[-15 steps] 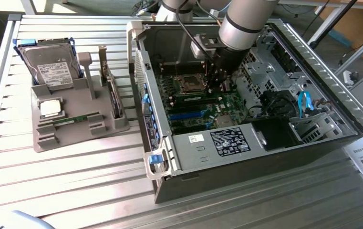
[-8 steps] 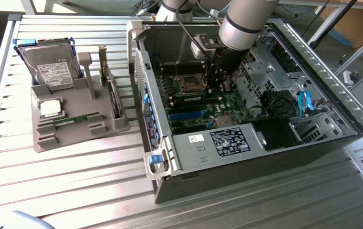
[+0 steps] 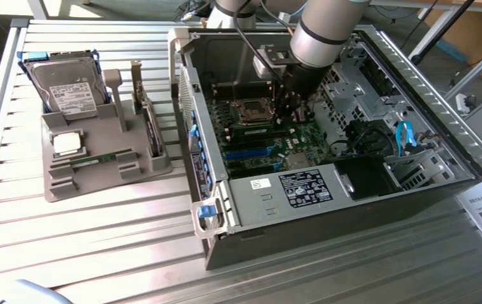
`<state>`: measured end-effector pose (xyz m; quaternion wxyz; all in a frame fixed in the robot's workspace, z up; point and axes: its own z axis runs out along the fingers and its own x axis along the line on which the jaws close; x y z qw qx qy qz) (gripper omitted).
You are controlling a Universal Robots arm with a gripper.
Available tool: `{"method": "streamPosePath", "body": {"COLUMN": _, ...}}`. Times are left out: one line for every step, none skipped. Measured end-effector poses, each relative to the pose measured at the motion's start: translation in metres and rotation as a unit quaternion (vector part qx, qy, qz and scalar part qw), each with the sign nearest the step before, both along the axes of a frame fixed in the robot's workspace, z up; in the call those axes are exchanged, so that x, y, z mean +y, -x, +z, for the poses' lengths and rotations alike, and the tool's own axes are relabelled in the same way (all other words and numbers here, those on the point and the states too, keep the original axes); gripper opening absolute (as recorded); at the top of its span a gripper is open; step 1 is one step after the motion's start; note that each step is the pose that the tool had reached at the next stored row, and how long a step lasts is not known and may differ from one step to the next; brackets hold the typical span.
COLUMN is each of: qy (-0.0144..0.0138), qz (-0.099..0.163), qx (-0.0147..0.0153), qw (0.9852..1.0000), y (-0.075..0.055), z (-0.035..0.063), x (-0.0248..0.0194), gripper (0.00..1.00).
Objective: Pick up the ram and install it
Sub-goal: 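Insert the ram into the slot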
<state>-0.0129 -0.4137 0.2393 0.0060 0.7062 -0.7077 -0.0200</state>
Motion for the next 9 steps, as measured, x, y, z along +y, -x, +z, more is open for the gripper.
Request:
{"method": "streamPosePath", "body": {"qy": 0.0001, "qz": 0.0, "qx": 0.0, "qw": 1.0, "y": 0.0, "z": -0.0001, "x": 0.0, "gripper": 0.12}}
{"method": "streamPosePath", "body": {"qy": 0.0, "qz": 0.0, "qx": 0.0, "qw": 1.0, "y": 0.0, "z": -0.0003, "x": 0.0, "gripper": 0.12}}
{"method": "streamPosePath", "body": {"qy": 0.0, "qz": 0.0, "qx": 0.0, "qw": 1.0, "y": 0.0, "z": -0.0006, "x": 0.0, "gripper": 0.12}}
{"method": "streamPosePath", "body": {"qy": 0.0001, "qz": 0.0, "qx": 0.0, "qw": 1.0, "y": 0.0, "z": -0.0009, "x": 0.0, "gripper": 0.12}}
{"method": "streamPosePath", "body": {"qy": 0.0001, "qz": 0.0, "qx": 0.0001, "qw": 1.0, "y": 0.0, "z": -0.0012, "x": 0.0, "gripper": 0.12}}
{"method": "streamPosePath", "body": {"qy": 0.0001, "qz": 0.0, "qx": 0.0, "qw": 1.0, "y": 0.0, "z": -0.0017, "x": 0.0, "gripper": 0.12}}
{"method": "streamPosePath", "body": {"qy": 0.0001, "qz": 0.0, "qx": 0.0, "qw": 1.0, "y": 0.0, "z": -0.0018, "x": 0.0, "gripper": 0.12}}
{"method": "streamPosePath", "body": {"qy": 0.0001, "qz": 0.0, "qx": 0.0, "qw": 1.0, "y": 0.0, "z": -0.0018, "x": 0.0, "gripper": 0.12}}
{"method": "streamPosePath", "body": {"qy": 0.0001, "qz": 0.0, "qx": 0.0, "qw": 1.0, "y": 0.0, "z": -0.0018, "x": 0.0, "gripper": 0.12}}
